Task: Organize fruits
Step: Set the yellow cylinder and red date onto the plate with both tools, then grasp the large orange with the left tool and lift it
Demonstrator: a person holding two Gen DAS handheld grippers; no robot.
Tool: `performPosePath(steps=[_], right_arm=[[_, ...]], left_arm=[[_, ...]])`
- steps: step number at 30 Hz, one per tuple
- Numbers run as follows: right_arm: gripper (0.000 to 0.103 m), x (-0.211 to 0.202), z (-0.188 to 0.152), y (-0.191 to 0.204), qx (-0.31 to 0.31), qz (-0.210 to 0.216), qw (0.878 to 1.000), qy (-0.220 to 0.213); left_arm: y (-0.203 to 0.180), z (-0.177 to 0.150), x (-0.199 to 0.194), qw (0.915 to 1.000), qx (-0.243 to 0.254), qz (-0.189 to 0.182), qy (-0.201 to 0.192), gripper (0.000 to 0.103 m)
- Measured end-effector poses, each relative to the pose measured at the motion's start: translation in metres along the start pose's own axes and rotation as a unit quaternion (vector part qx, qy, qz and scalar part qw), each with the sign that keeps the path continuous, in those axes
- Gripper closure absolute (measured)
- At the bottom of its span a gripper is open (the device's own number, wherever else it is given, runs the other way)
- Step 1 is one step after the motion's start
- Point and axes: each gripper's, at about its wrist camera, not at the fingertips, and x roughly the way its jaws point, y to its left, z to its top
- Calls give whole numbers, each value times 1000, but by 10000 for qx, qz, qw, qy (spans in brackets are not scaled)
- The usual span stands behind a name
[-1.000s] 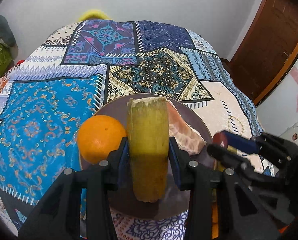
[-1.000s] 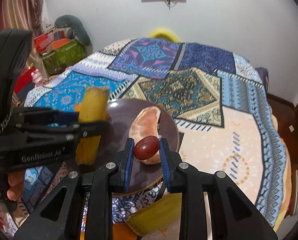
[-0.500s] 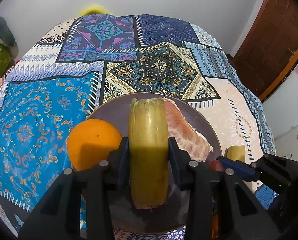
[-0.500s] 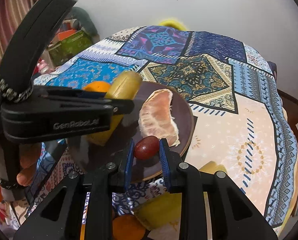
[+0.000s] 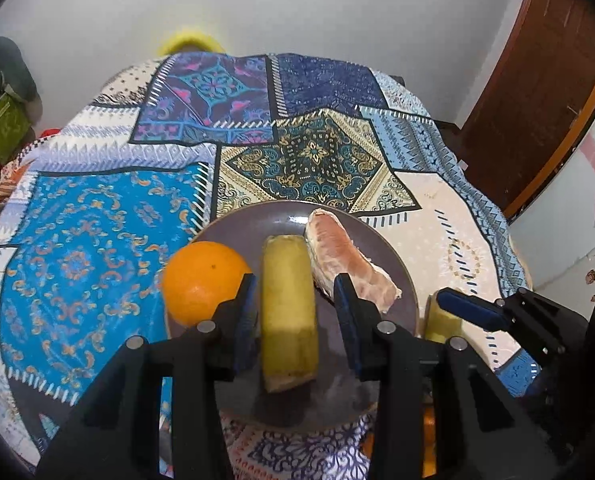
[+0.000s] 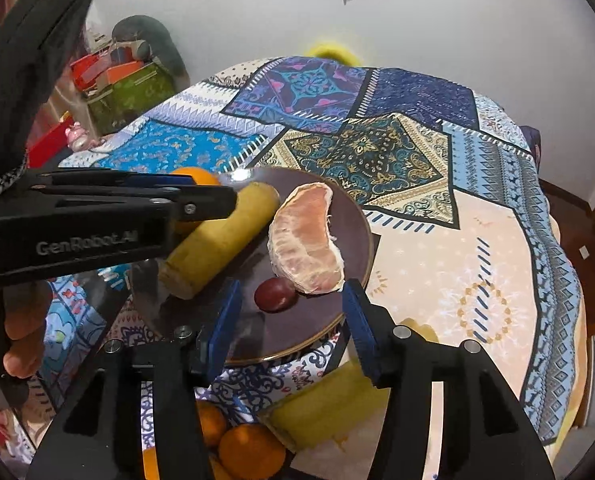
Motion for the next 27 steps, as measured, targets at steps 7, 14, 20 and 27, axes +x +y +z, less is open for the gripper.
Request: performPosePath(steps=[7, 14, 20, 27], right_arm=[[54, -38, -2, 3, 48, -104, 9996, -258], [54, -82, -9, 8, 55, -276, 9983, -509], [54, -110, -23, 11, 109, -360, 9974, -609], [45, -132, -43, 11, 132, -488, 9961, -730]], left_arm=[[-5, -11, -46, 9997, 103, 2, -222, 65], [-20, -36, -83, 9995, 186, -67, -252, 65], [-36, -66, -101, 9995, 265, -52, -139, 42], [-54, -97, -98, 9994, 276, -51, 180, 33]])
